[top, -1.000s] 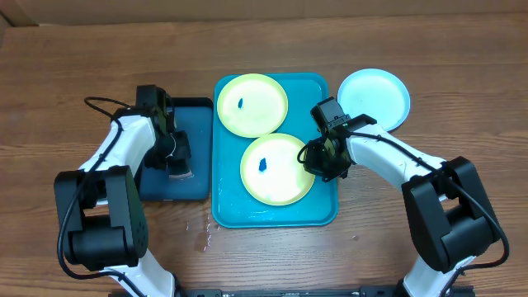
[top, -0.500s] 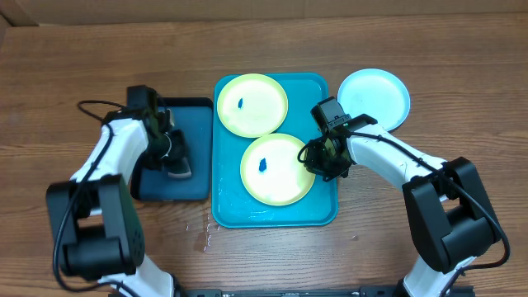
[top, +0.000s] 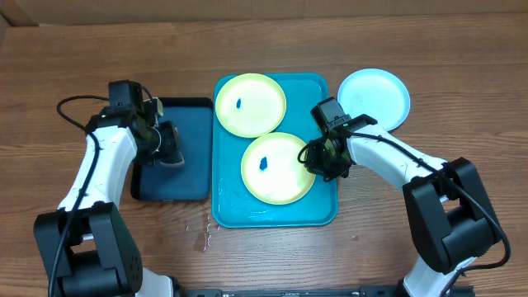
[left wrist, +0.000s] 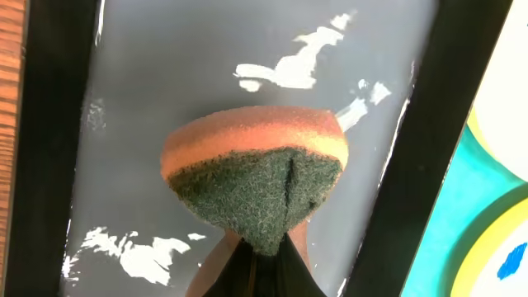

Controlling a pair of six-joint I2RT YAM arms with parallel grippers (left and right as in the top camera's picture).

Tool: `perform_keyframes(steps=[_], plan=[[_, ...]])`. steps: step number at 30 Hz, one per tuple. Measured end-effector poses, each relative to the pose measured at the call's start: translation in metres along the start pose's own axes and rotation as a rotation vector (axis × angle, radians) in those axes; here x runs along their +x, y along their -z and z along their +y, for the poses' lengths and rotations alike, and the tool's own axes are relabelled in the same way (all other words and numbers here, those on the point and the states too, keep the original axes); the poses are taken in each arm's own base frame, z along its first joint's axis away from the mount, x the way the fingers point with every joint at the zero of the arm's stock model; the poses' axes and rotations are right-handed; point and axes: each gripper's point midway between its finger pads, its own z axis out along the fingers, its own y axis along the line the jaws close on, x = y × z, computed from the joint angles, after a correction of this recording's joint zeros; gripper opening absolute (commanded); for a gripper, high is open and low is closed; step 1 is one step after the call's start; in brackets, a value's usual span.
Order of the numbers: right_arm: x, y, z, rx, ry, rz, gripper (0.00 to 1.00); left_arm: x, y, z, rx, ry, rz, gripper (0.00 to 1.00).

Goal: Clean dirty plates on tray and stack at the side
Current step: 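Lift the sponge with the left gripper and carry it toward the yellow plate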

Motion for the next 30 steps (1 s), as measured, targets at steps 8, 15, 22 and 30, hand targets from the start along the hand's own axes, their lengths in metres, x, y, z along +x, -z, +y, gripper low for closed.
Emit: perform_keyframes(steps=[8,15,22,30], plan=[[0.001,0.000,0.003,-0.013,0.010,0.004,0.04,0.001,-0.001,0.002,-0.011,0.000,0.002,0.04],[0.004,-0.001,0.007,-0.013,0.025,0.002,0.04,0.019,-0.018,0.009,-0.025,-0.024,0.026,0.04],[0.004,-0.001,0.008,-0.010,0.030,-0.001,0.04,0.045,-0.039,0.017,-0.033,-0.033,0.061,0.04],[0.004,-0.001,0.007,-0.007,0.028,-0.002,0.04,0.046,-0.042,0.018,-0.032,-0.037,0.053,0.04]])
